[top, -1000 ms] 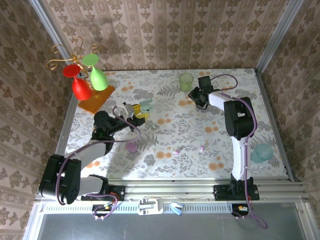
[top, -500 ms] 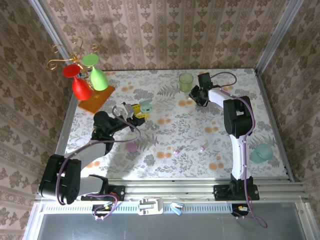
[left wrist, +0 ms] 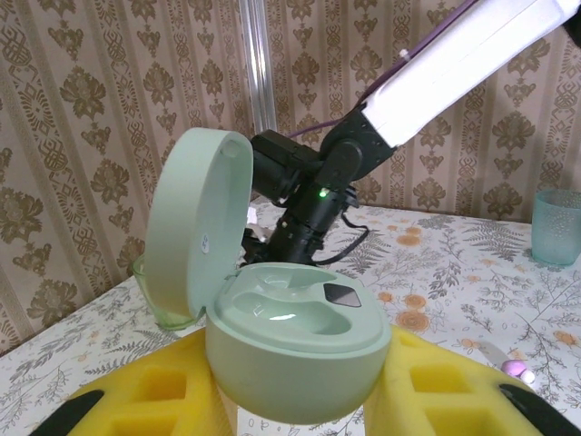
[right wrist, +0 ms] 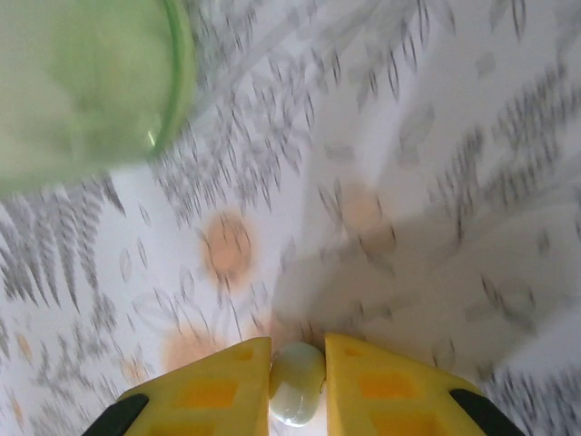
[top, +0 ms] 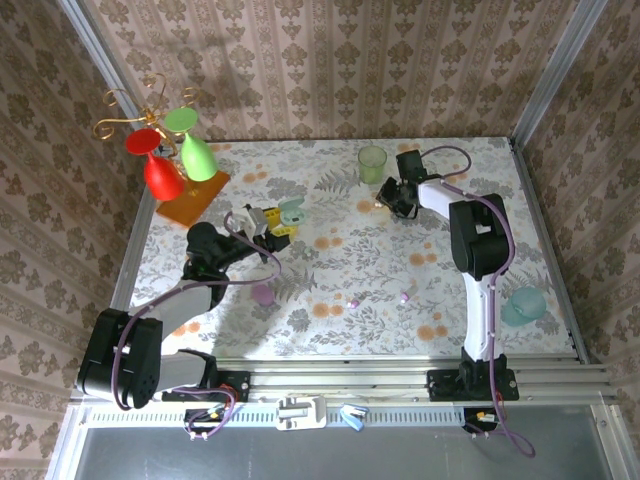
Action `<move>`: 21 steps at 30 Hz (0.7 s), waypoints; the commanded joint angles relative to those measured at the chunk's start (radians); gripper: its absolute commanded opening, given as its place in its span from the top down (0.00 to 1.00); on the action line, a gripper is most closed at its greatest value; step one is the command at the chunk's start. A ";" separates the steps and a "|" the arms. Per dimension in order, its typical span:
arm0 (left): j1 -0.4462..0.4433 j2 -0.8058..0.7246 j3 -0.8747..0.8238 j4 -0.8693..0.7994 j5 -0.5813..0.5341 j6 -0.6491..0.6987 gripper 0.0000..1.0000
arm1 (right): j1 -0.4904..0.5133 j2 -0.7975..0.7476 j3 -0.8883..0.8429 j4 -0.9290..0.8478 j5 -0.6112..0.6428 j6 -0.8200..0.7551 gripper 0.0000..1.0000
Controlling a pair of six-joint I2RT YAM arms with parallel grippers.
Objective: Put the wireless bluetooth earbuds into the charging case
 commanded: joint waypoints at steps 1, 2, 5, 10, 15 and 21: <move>0.008 -0.017 -0.010 0.015 -0.008 0.015 0.76 | 0.029 -0.078 -0.098 -0.079 -0.032 -0.089 0.80; 0.008 -0.014 -0.010 0.016 -0.009 0.018 0.76 | 0.036 -0.097 -0.127 -0.082 -0.033 -0.103 0.80; 0.008 -0.009 -0.002 0.016 -0.016 0.031 0.76 | 0.065 -0.163 -0.212 -0.103 -0.026 -0.151 0.80; 0.007 0.005 0.011 0.015 -0.015 0.047 0.77 | 0.132 -0.264 -0.307 -0.170 0.028 -0.229 0.80; -0.004 -0.026 0.007 -0.025 -0.024 0.092 0.77 | 0.197 -0.330 -0.349 -0.215 0.083 -0.270 0.79; -0.009 -0.033 -0.009 -0.033 -0.044 0.110 0.77 | 0.199 -0.358 -0.395 -0.129 0.038 -0.256 0.60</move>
